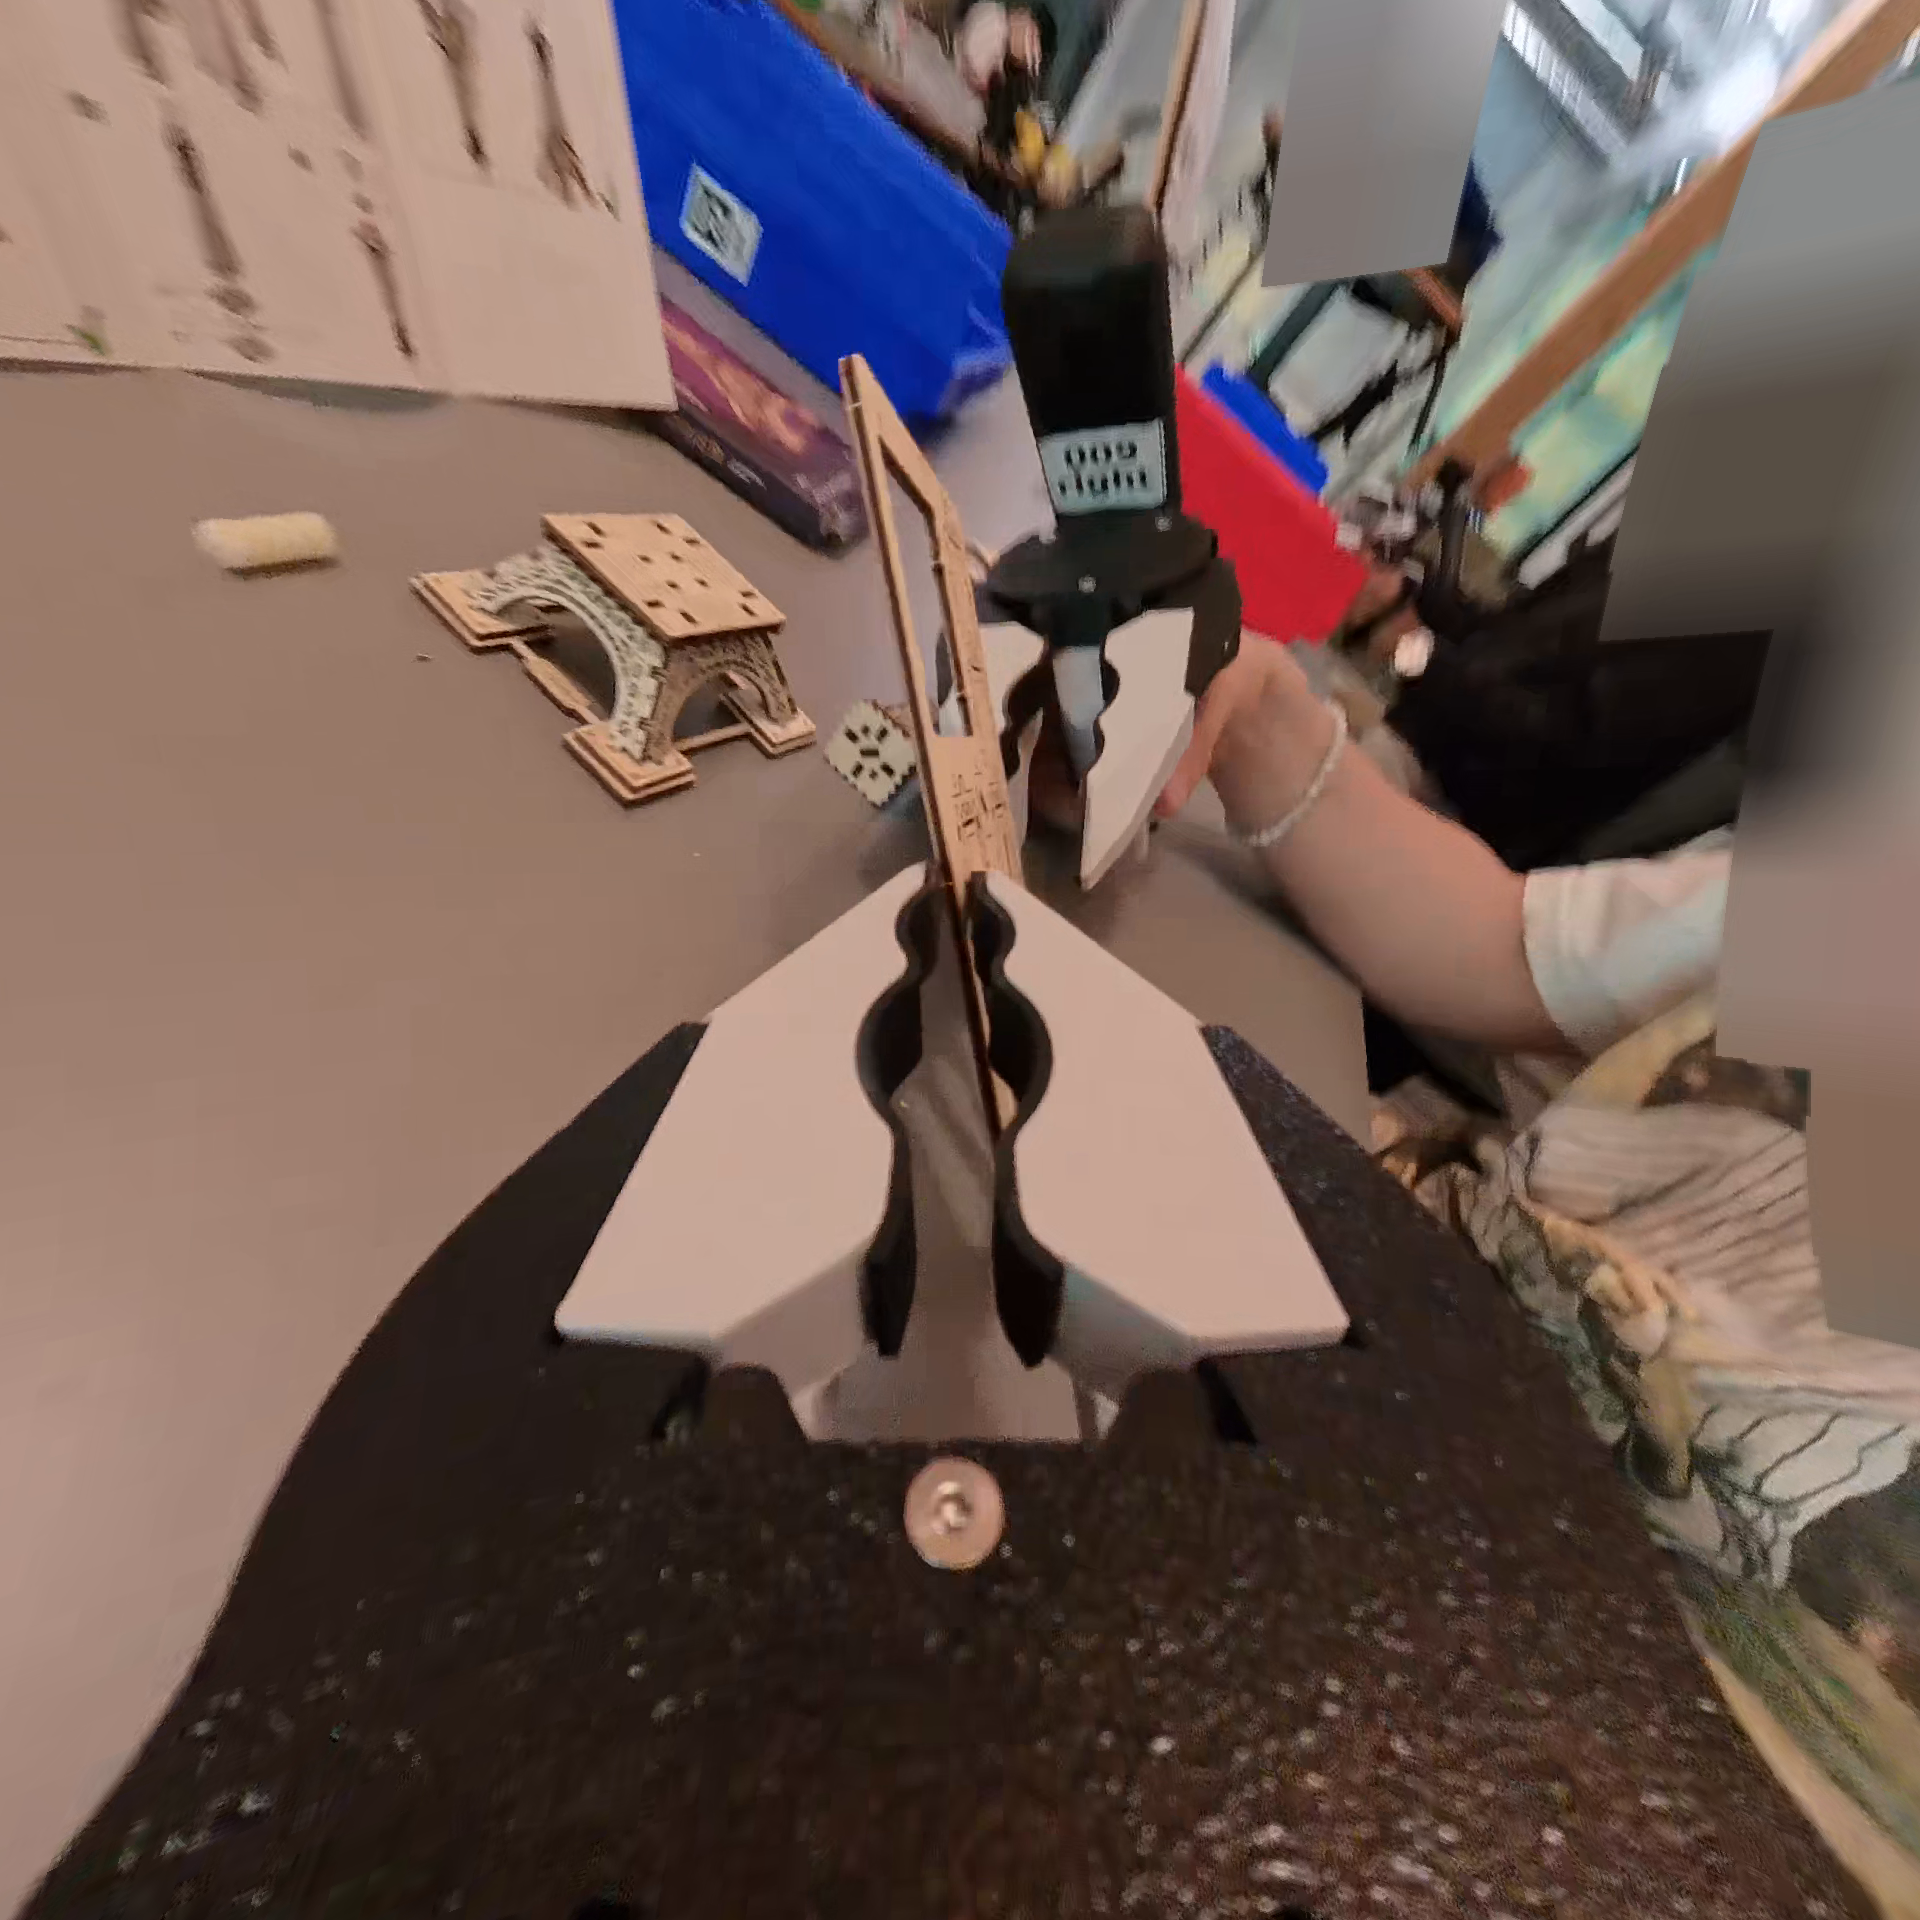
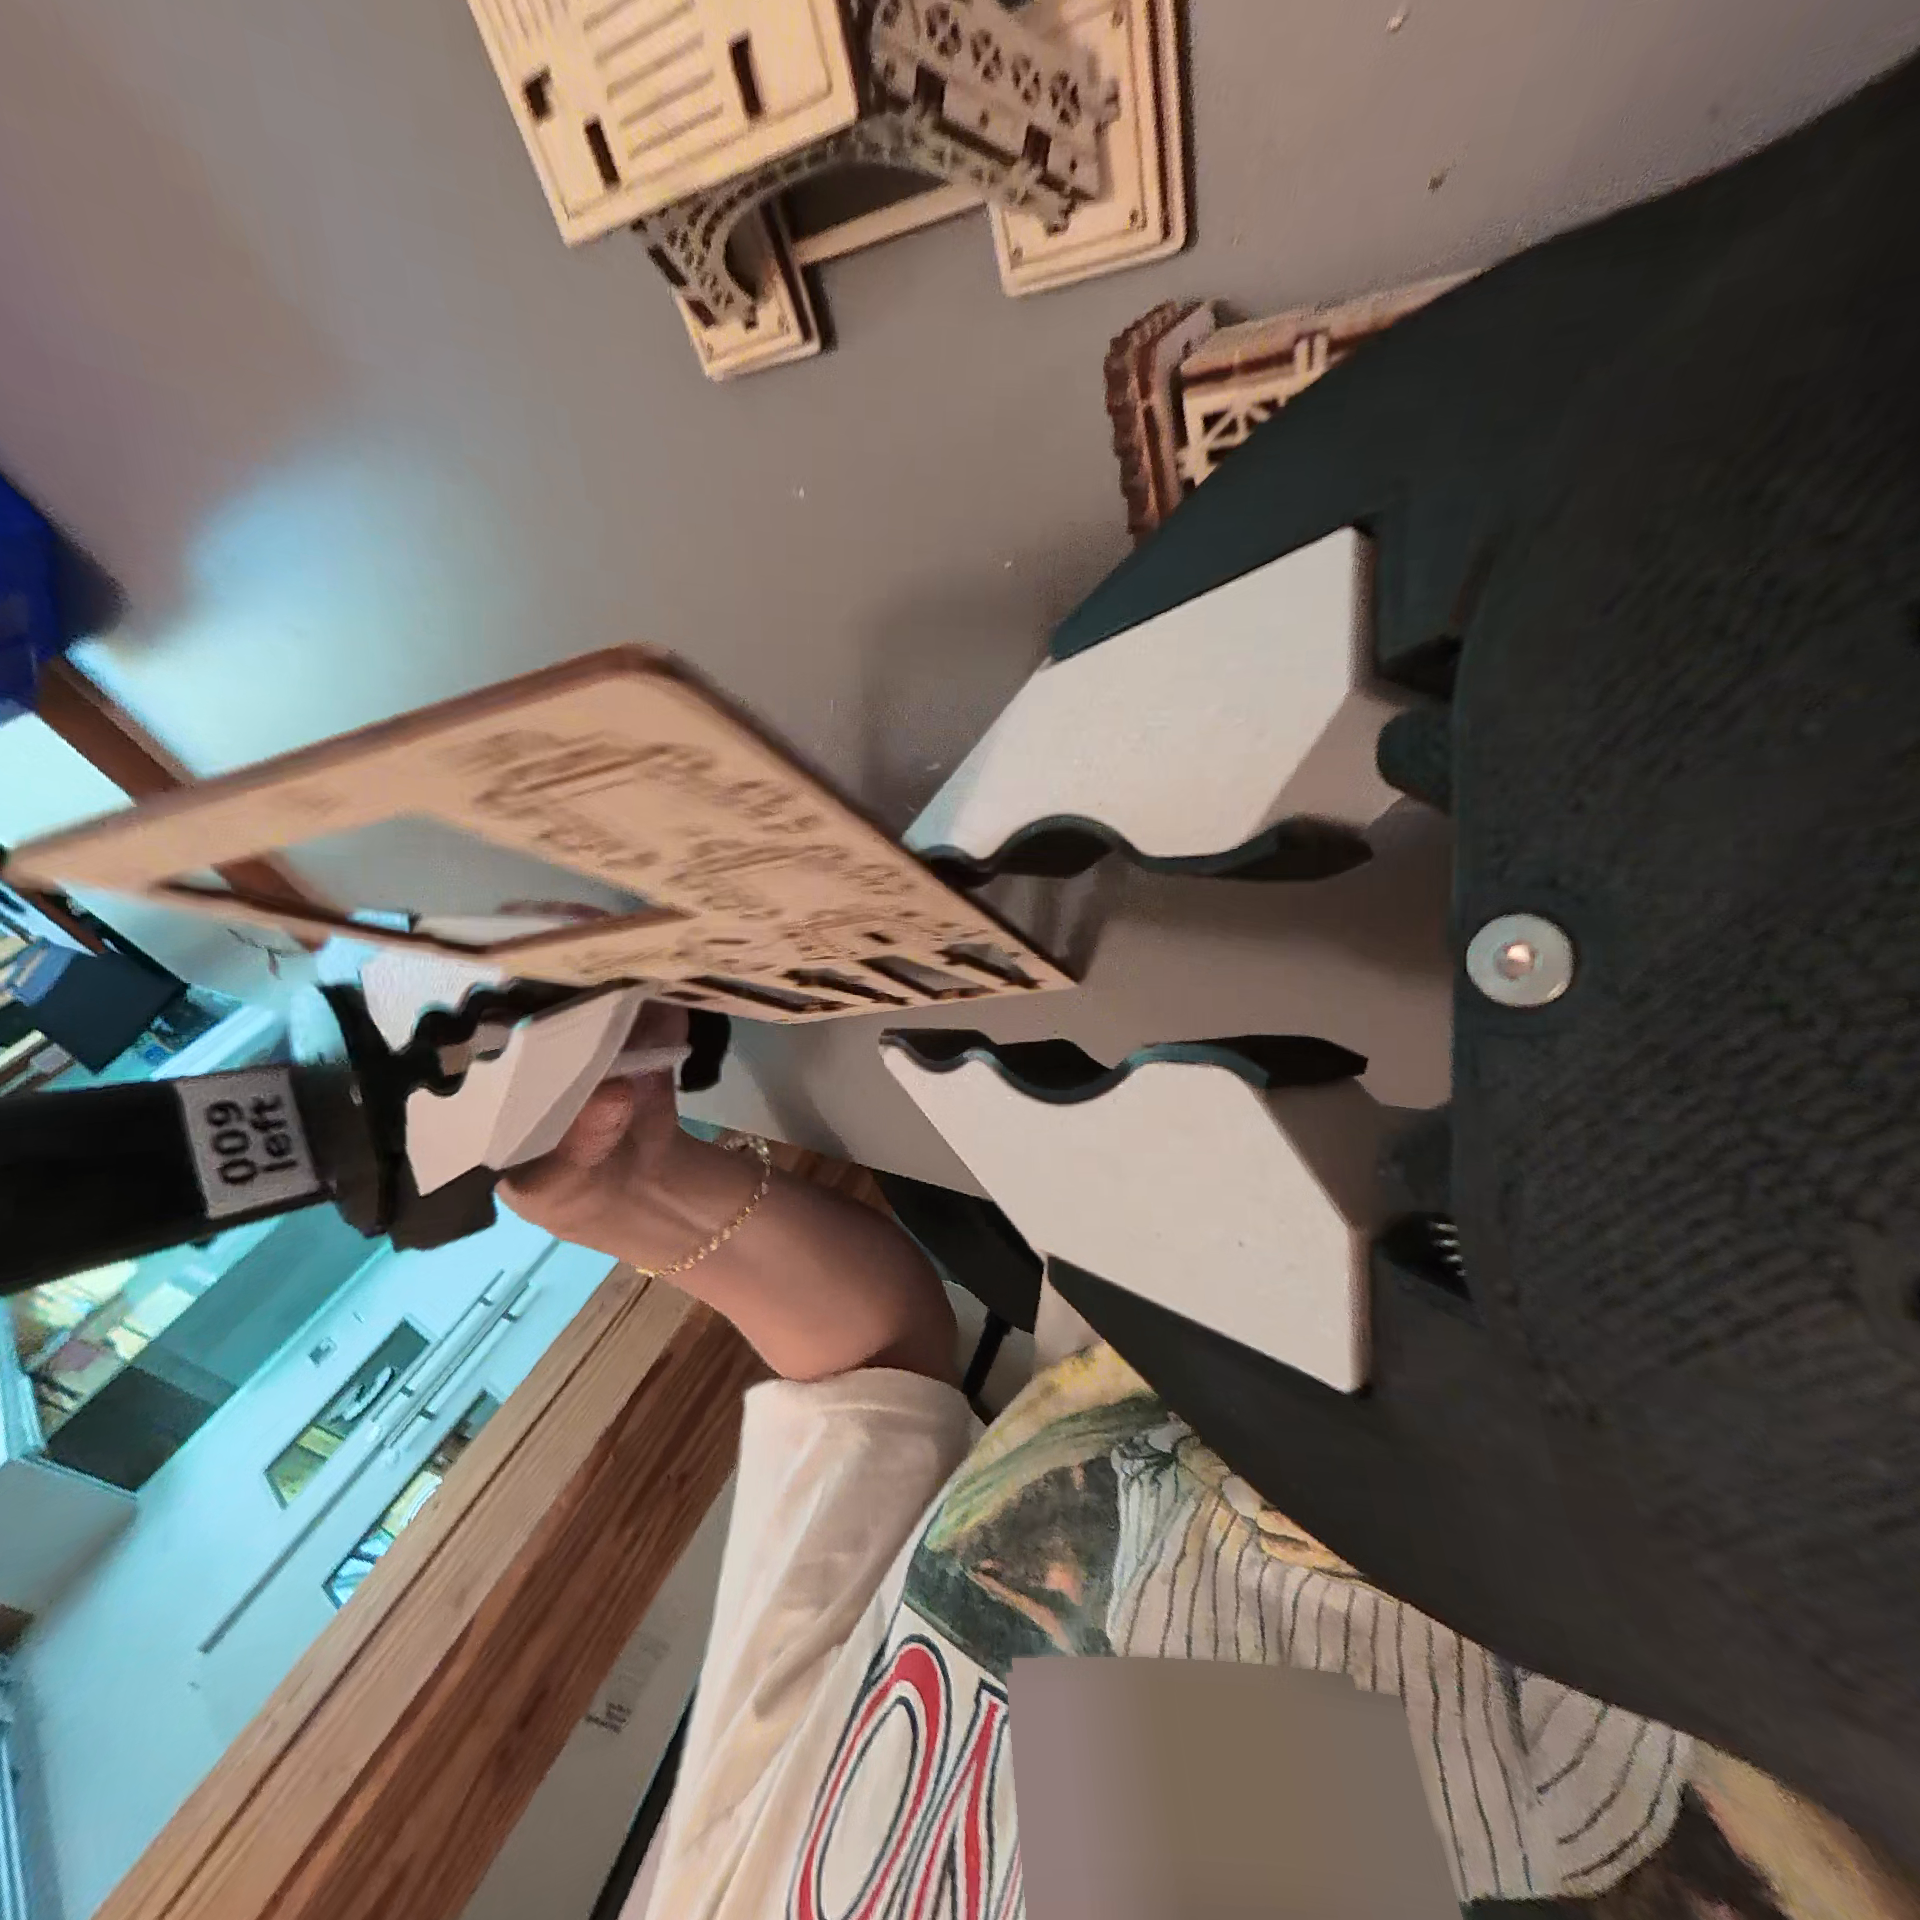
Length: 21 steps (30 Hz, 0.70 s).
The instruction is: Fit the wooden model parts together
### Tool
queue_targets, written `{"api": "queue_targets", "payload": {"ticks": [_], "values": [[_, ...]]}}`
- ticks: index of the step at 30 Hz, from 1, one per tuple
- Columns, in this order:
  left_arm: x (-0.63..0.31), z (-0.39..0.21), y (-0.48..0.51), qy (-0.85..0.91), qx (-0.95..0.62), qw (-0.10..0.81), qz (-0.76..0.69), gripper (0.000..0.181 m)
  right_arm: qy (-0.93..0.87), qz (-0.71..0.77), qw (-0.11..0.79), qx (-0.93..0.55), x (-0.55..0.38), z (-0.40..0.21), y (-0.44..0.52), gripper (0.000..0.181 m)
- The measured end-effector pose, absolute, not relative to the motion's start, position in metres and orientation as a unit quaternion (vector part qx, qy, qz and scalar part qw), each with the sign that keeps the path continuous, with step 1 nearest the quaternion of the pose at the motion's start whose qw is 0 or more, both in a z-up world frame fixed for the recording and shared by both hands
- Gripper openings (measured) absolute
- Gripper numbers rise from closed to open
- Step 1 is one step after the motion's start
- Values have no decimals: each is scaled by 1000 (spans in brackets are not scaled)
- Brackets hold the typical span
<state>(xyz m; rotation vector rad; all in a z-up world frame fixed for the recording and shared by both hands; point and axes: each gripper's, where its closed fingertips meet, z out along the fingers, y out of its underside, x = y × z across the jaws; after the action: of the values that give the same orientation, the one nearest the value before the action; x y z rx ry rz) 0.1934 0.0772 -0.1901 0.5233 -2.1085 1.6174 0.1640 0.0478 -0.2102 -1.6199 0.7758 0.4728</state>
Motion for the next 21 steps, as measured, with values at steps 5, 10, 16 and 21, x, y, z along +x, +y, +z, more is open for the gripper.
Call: {"api": "queue_targets", "payload": {"ticks": [5, 10, 16, 21], "values": [[192, -189, 89, -723, 210, 217, 622, 2, 346, 201, 582, -708, 166, -217, 54, 15], [189, -189, 95, -731, 198, 200, 622, 4, 317, 189, 608, -703, 164, -205, 58, 0], [187, -197, 90, -784, 147, 139, 587, 17, 298, 204, 586, -726, 152, -211, 67, 1], [188, -185, 82, -763, 164, 177, 599, 5, 320, 175, 605, -708, 165, -207, 62, 16]]}}
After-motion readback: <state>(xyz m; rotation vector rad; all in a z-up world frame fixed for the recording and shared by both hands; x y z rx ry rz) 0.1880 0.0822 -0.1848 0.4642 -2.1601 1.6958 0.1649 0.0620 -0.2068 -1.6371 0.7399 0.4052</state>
